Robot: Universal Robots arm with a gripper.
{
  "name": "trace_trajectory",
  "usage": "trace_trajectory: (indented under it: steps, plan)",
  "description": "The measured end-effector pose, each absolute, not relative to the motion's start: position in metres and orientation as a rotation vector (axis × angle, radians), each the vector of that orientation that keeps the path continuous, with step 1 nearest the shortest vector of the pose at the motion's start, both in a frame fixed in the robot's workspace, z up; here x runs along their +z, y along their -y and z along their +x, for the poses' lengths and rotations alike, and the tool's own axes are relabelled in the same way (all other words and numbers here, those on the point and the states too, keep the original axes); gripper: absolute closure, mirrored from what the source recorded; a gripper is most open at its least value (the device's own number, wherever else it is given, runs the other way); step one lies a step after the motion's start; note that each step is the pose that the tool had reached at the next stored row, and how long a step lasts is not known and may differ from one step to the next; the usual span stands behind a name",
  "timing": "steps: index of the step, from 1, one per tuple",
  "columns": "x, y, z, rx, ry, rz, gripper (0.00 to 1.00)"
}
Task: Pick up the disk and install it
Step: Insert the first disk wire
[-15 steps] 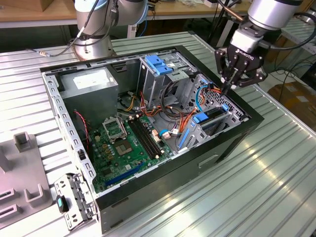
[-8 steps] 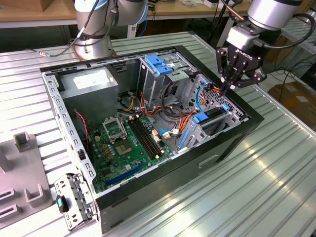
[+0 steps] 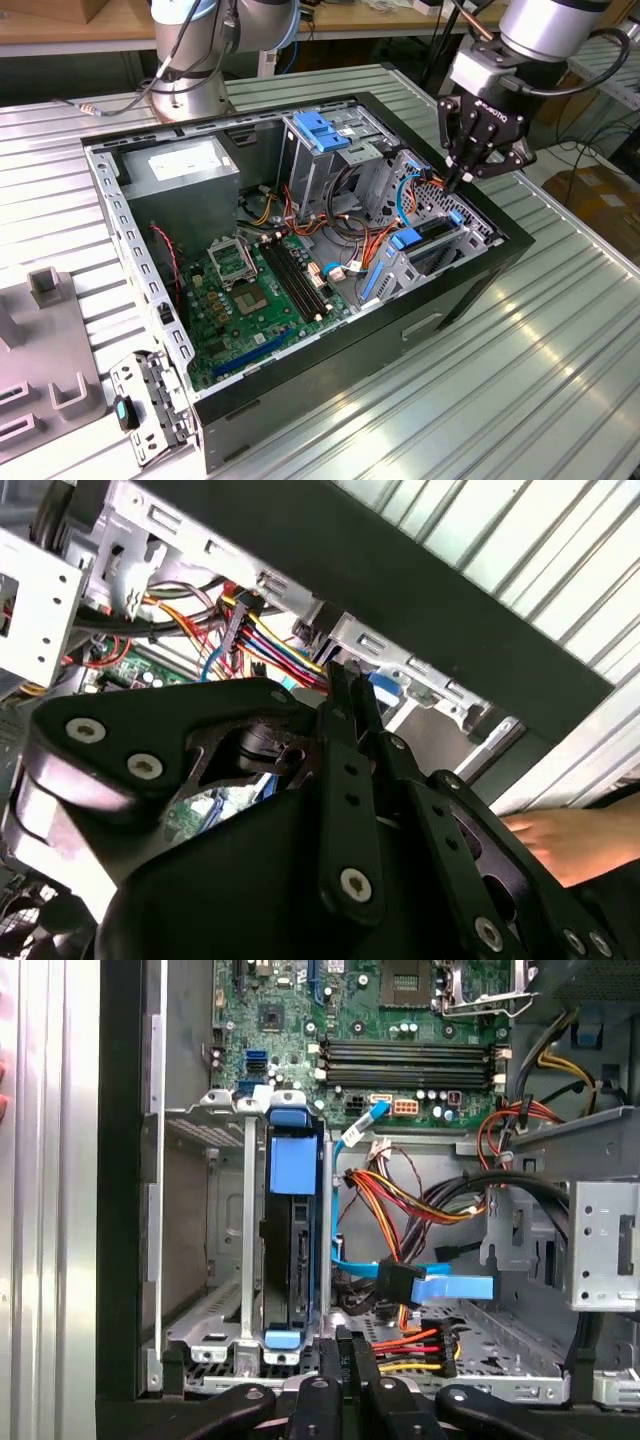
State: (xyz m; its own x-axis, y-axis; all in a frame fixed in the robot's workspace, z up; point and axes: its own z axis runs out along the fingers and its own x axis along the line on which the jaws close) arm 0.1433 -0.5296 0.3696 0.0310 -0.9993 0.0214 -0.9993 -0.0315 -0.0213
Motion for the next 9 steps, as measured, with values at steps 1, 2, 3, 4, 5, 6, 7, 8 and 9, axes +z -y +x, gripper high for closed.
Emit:
trace_trajectory:
  steps: [1, 2, 3, 4, 5, 6, 7, 8, 9]
  plan:
    - [0.3696, 0.5296, 0.1412, -0.048, -2.186, -2.255, 0.84]
    - [0.3696, 0.5296, 0.1395, -0.048, -2.188, -2.254, 0.84]
    - [0.3693, 0.5297, 0.1381, -0.047, -2.197, -2.244, 0.84]
    - [0.3688, 0.5296, 0.1381, -0.048, -2.216, -2.226, 0.84]
    - [0.3682, 0.5296, 0.138, -0.048, -2.239, -2.204, 0.84]
    - [0.3667, 0.5296, 0.1379, -0.048, -2.267, -2.176, 0.84]
    - [0.3661, 0.5308, 0.1372, -0.048, -2.268, -2.175, 0.84]
    - [0.3657, 0.5319, 0.1361, -0.048, -2.268, -2.175, 0.84]
    - [0.365, 0.5327, 0.1343, -0.048, -2.267, -2.174, 0.84]
